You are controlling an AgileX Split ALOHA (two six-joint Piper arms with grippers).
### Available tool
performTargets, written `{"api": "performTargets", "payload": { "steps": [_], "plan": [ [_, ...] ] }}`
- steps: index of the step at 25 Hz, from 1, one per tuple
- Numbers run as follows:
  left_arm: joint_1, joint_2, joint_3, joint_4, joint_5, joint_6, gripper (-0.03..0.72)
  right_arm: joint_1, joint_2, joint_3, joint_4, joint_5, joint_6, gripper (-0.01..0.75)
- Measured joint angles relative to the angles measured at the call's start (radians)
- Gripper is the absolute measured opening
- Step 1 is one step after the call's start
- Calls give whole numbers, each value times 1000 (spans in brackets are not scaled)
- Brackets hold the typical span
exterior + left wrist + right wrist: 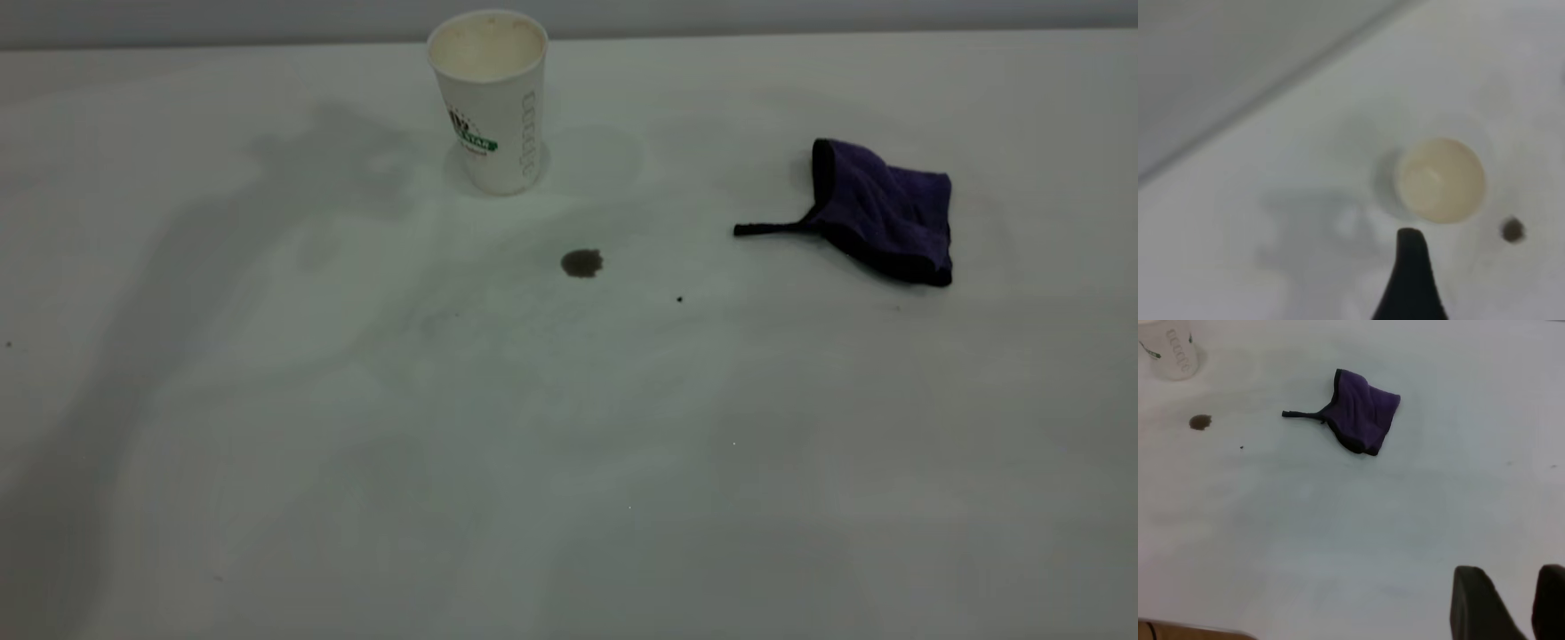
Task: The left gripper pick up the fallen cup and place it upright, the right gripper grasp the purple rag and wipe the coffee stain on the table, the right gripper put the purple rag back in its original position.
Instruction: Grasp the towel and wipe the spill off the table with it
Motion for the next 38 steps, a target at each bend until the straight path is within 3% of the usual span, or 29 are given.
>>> {"api": "performTargets", "payload": {
  "steps": [5, 14, 25, 34, 38],
  "plan": [
    [0, -207, 159, 29, 1, -69, 615, 0, 0, 0, 0, 0, 0, 238],
    [0, -771, 831, 33, 1, -99, 490, 0, 0, 0, 0, 0, 0, 238],
    [0, -1532, 1431, 51, 1, -149, 437, 0, 0, 0, 0, 0, 0, 238],
    [155, -1819, 1671, 77, -4, -211, 437, 0, 0, 0, 0, 0, 0, 238],
    [190, -1911, 1755, 80, -13, -212, 437, 0, 0, 0, 0, 0, 0, 238]
  ]
}}
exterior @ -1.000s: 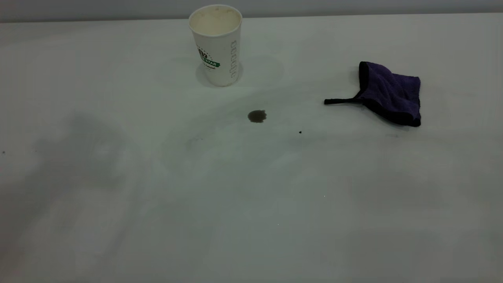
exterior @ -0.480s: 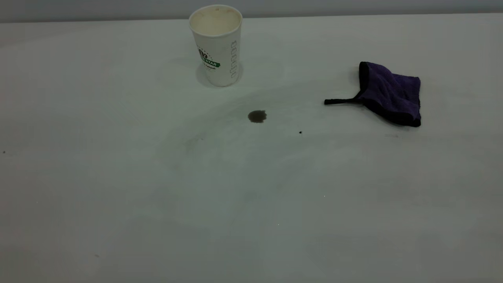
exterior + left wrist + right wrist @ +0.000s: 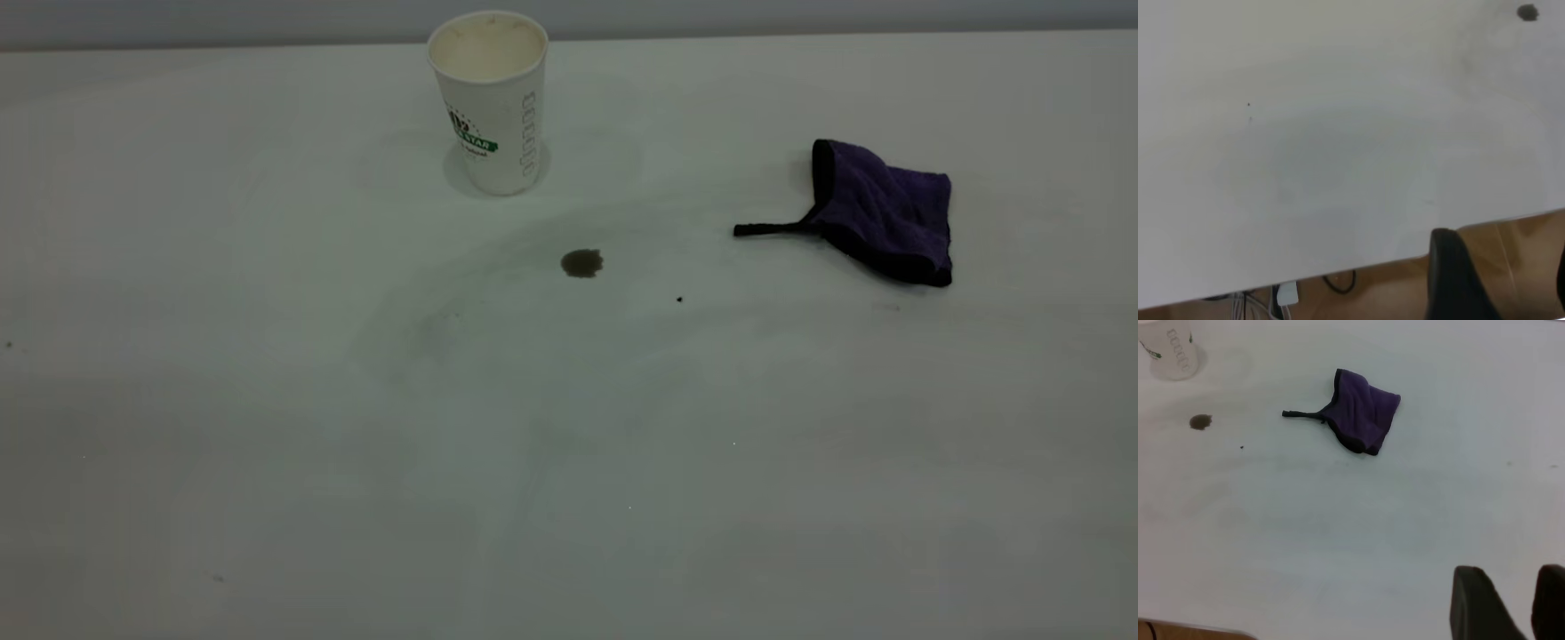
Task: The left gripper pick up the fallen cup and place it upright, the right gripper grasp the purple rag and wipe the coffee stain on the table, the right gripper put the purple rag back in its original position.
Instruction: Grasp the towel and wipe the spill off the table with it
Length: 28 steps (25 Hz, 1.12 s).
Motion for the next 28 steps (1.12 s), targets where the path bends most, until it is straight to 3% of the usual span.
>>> {"api": "performTargets", "payload": {
  "steps": [10, 28],
  "plan": [
    [1, -170, 77, 4, -21, -4, 436, 0, 0, 0, 0, 0, 0, 238],
    [1, -177, 77, 18, -21, -12, 435, 0, 0, 0, 0, 0, 0, 238]
  ]
}}
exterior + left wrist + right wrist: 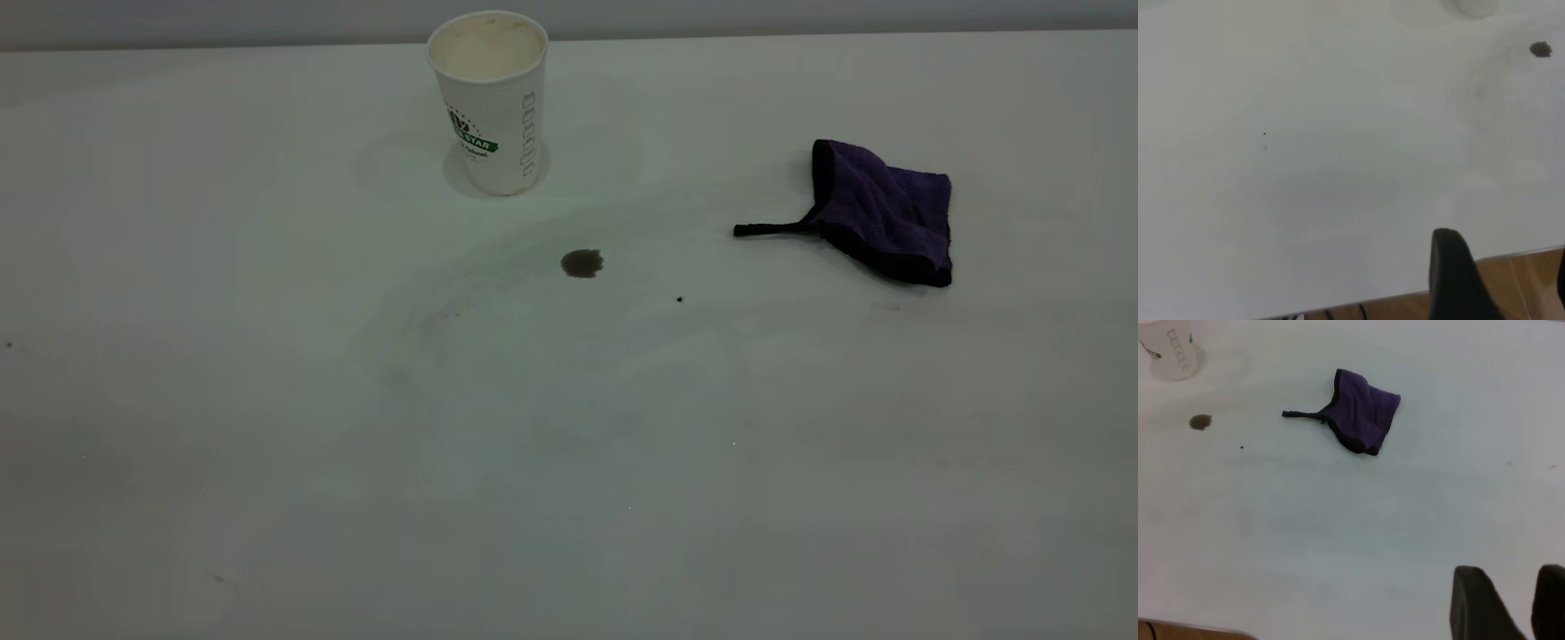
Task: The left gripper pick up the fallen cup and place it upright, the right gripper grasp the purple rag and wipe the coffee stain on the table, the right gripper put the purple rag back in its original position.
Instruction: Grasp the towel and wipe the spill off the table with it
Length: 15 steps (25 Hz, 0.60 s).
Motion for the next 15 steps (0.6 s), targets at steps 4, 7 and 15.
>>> {"api": "performTargets", "payload": {
  "steps": [4, 7, 15],
  "plan": [
    [0, 0, 0, 0, 0, 0, 435, 0, 0, 0, 0, 0, 0, 238],
    [0, 0, 0, 0, 0, 0, 435, 0, 0, 0, -1, 0, 0, 238],
    [0, 0, 0, 0, 0, 0, 435, 0, 126, -58, 0, 1, 0, 318]
  ]
}}
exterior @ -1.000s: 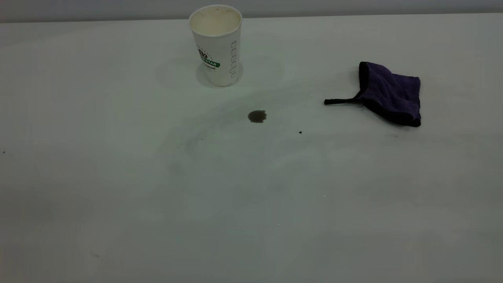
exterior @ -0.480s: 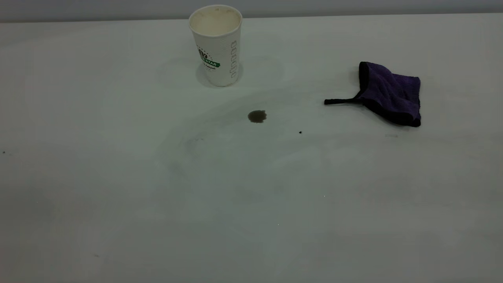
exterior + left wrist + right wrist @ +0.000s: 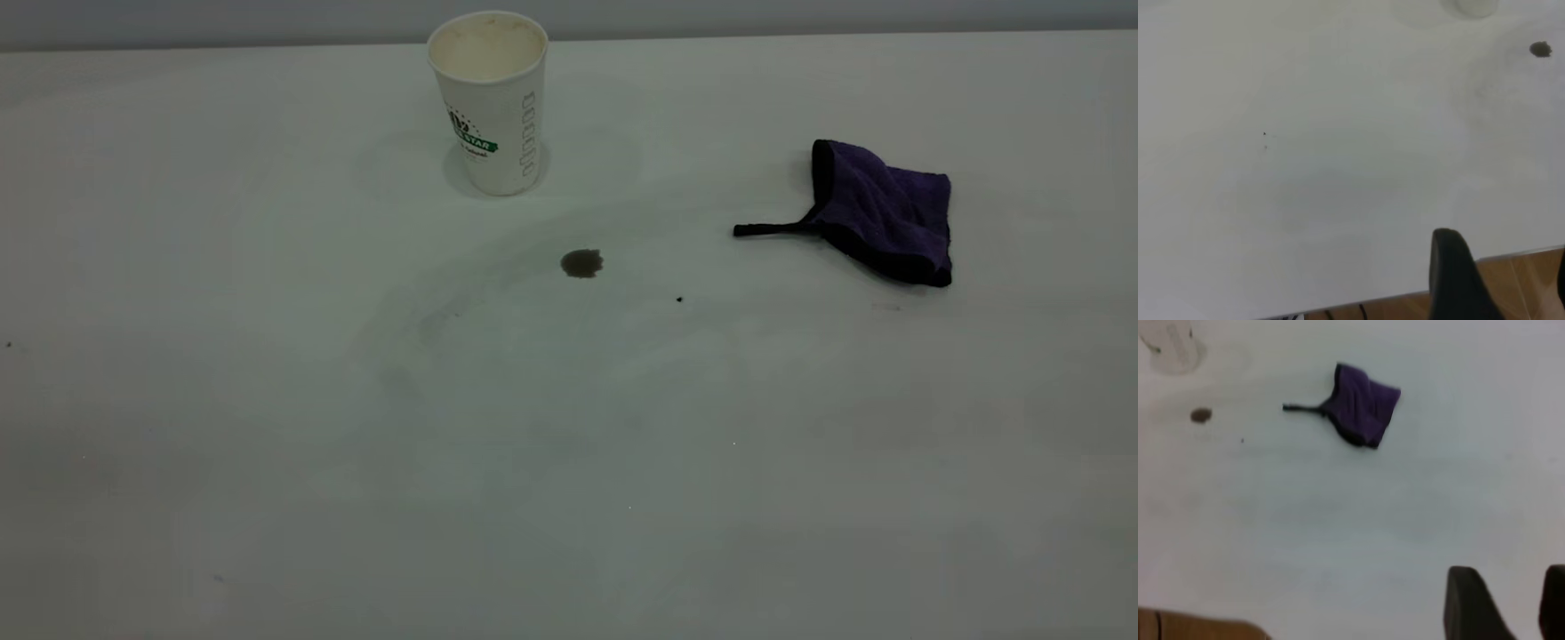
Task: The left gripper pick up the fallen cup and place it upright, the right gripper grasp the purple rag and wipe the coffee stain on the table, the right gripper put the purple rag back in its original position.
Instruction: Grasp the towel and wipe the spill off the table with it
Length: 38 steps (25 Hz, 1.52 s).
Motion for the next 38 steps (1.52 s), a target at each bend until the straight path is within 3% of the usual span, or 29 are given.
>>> {"api": "performTargets", "payload": {
  "steps": [7, 9, 20, 28, 38],
  "plan": [
    [0, 0, 0, 0, 0, 0, 435, 0, 546, -142, -30, -257, -66, 668],
    [0, 0, 0, 0, 0, 0, 435, 0, 699, -169, -30, -338, -87, 712],
    [0, 0, 0, 0, 0, -3, 435, 22, 1534, -397, 152, -646, -375, 726],
    [0, 0, 0, 0, 0, -3, 435, 40, 2037, -747, 176, -638, -438, 726],
    [0, 0, 0, 0, 0, -3, 434, 73, 2292, -982, 176, -626, -464, 715]
  ]
}}
